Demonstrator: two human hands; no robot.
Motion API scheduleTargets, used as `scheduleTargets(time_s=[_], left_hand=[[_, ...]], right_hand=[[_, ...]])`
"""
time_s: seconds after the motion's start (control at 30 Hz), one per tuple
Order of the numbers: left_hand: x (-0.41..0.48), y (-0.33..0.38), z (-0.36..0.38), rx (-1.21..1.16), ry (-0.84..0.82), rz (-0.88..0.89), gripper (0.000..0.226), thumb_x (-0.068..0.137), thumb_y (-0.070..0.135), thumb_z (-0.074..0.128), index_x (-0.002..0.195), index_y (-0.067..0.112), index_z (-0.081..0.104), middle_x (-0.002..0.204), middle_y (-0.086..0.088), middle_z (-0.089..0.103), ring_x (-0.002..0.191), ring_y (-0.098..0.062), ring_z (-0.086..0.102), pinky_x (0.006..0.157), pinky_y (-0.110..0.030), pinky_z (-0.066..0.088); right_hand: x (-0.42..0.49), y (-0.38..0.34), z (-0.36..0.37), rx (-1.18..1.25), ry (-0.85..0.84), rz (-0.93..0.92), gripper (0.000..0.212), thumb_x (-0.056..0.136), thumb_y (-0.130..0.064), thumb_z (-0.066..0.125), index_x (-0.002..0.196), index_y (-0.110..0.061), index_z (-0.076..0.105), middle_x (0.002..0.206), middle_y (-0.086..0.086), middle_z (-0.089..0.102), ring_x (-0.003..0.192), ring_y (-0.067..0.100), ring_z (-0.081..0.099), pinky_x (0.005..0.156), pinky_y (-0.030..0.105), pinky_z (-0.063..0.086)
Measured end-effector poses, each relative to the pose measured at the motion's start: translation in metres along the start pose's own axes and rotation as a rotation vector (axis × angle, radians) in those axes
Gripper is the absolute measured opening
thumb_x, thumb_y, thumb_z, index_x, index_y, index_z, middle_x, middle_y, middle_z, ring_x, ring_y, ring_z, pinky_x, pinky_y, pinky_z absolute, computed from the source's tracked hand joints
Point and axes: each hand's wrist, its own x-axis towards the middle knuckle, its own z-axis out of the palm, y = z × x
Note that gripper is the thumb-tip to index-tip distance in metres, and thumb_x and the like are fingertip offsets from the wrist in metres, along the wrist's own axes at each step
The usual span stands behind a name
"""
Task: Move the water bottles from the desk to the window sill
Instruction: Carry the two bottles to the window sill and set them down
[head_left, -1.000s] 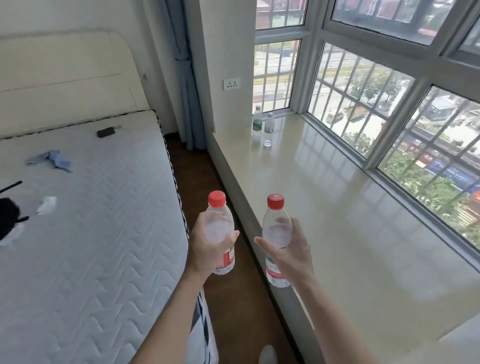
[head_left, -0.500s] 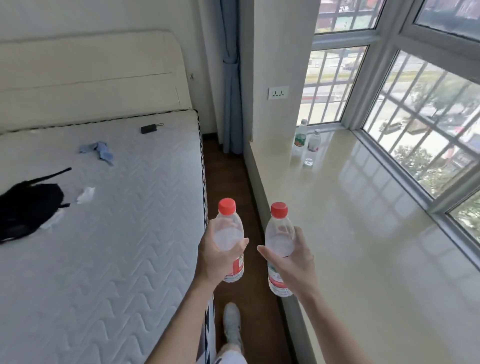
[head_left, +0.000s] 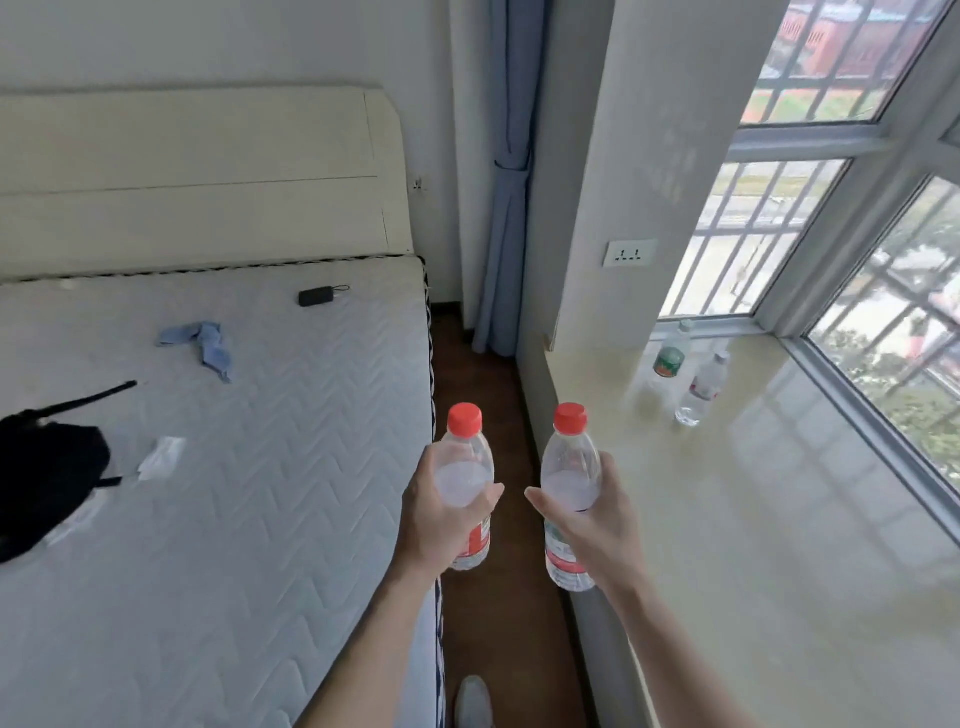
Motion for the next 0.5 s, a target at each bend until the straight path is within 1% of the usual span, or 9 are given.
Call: scheduleTargets(time_s=[0.1, 0.2, 0.33, 0.4, 0.5], left_hand=[[0.056, -0.001, -0.009, 0.005, -0.006, 0.006, 0.046, 0.067, 0.049, 0.074, 0.103, 0.053, 0.044, 0.106, 0.025, 0.054, 0.103, 0.0, 0.055, 0.076, -0.013, 0.04], [0.098, -0.004, -0.008, -0.01, -0.034, 0.005, 0.047, 0.071, 0.044, 0.077, 0.104, 0.052, 0.044, 0.107, 0.026, 0.054, 0.103, 0.0, 0.055, 0.077, -0.011, 0.04], [0.148, -0.007, 0.0, -0.013, -0.05, 0.004, 0.047, 0.067, 0.049, 0.072, 0.105, 0.049, 0.045, 0.107, 0.025, 0.054, 0.103, -0.002, 0.056, 0.08, -0.013, 0.041], [0.173, -0.009, 0.005, -0.012, -0.053, -0.004, 0.047, 0.066, 0.05, 0.072, 0.105, 0.05, 0.045, 0.107, 0.024, 0.054, 0.105, -0.003, 0.056, 0.081, -0.015, 0.042], [0.209, -0.011, 0.016, -0.001, -0.066, -0.002, 0.046, 0.067, 0.05, 0.072, 0.103, 0.053, 0.044, 0.107, 0.026, 0.054, 0.104, 0.003, 0.055, 0.078, -0.011, 0.039]], right_hand=[[0.046, -0.011, 0.023, 0.015, 0.009, -0.014, 0.053, 0.072, -0.035, 0.087, 0.114, -0.031, 0.055, 0.101, -0.017, 0.064, 0.094, -0.004, 0.061, 0.073, 0.016, 0.045], [0.082, -0.012, 0.037, 0.009, 0.006, -0.007, 0.054, 0.072, -0.035, 0.087, 0.114, -0.032, 0.054, 0.102, -0.018, 0.064, 0.095, -0.007, 0.06, 0.074, 0.016, 0.046], [0.127, -0.007, 0.048, 0.004, 0.016, 0.002, 0.05, 0.071, -0.036, 0.087, 0.107, -0.042, 0.052, 0.101, -0.017, 0.064, 0.095, -0.004, 0.061, 0.075, 0.02, 0.048], [0.149, -0.005, 0.052, 0.011, 0.014, 0.011, 0.047, 0.071, -0.037, 0.087, 0.104, -0.04, 0.054, 0.098, -0.013, 0.066, 0.092, 0.001, 0.063, 0.075, 0.022, 0.049], [0.185, -0.003, 0.056, 0.019, 0.018, 0.014, 0.048, 0.068, -0.042, 0.085, 0.106, -0.036, 0.056, 0.097, -0.012, 0.067, 0.091, 0.004, 0.065, 0.076, 0.024, 0.051]])
